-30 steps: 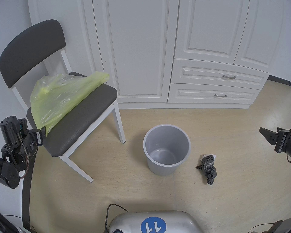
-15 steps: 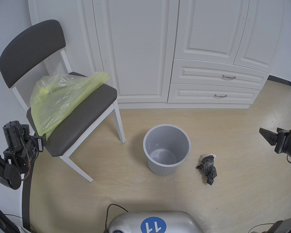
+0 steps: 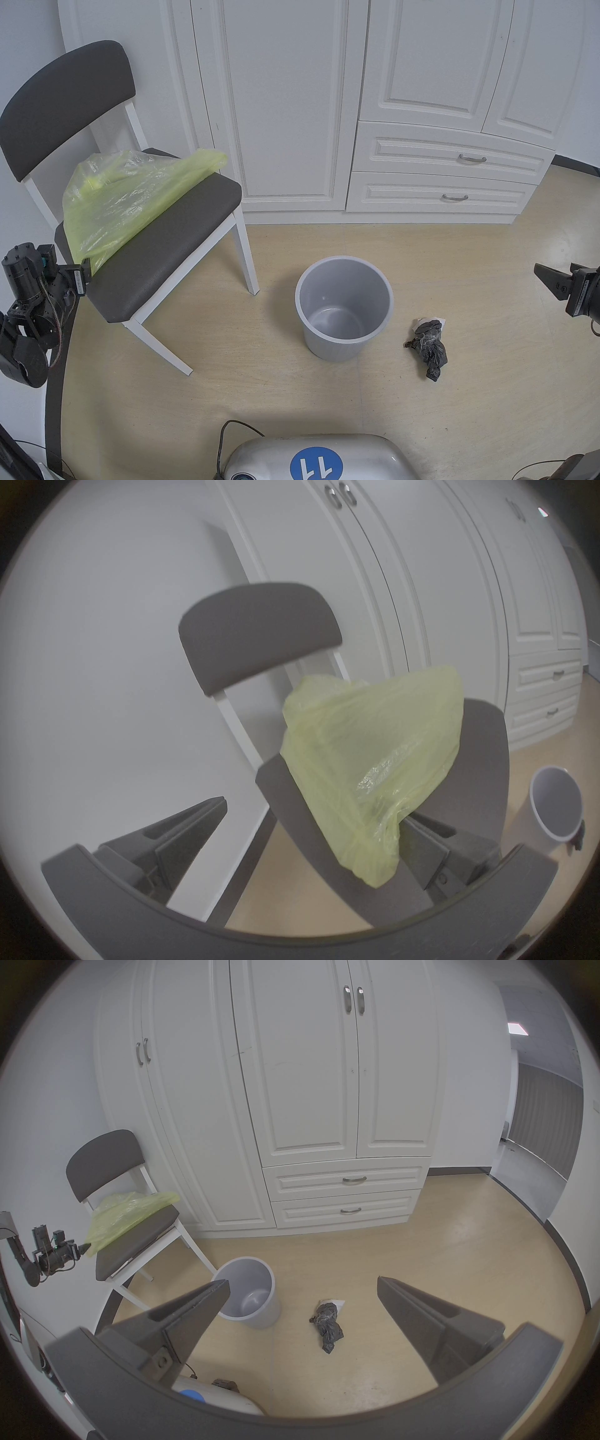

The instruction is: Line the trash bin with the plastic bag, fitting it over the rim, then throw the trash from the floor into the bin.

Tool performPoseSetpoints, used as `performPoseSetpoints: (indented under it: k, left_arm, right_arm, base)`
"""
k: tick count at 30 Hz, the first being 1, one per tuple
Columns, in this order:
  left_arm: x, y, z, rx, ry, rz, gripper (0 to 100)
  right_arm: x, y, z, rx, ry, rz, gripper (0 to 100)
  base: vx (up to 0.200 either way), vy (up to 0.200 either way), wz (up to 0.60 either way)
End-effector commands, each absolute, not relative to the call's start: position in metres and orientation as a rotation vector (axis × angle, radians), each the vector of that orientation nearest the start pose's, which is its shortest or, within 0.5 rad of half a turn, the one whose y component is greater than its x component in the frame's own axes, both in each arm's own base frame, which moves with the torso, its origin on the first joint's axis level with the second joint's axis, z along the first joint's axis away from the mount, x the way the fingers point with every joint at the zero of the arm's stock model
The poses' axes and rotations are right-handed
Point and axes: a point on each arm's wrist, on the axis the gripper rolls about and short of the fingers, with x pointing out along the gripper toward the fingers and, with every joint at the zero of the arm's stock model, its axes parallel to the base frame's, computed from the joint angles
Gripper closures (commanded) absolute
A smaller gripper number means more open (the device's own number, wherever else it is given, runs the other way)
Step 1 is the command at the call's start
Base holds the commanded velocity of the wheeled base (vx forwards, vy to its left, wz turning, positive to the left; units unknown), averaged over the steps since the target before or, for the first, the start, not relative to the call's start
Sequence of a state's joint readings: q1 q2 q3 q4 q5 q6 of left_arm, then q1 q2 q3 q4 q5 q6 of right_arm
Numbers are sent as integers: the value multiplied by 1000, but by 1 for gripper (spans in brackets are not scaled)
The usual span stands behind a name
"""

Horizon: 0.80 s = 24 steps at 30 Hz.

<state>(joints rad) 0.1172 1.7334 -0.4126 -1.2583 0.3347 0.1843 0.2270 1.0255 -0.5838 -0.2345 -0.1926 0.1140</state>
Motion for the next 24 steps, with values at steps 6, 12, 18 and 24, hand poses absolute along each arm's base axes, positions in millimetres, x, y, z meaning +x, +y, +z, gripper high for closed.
performPoseSetpoints:
  k: [6,12,18,24]
  left_arm:
    - [277,47,120,242,43,470,100]
    - [276,46,124,239,12,429,100]
    - [270,42,131,217,-28,362,100]
    - [244,23,150,140,-114,131,100]
  right_arm:
    - [131,27,229,70,202,39,0]
    - [129,31,227,67,208,66,0]
    - [129,32,225,63,217,75,0]
    - [129,34,225,61,217,93,0]
  base:
    - [0,0,0]
    - [0,0,0]
    - [0,0,0]
    - [0,0,0]
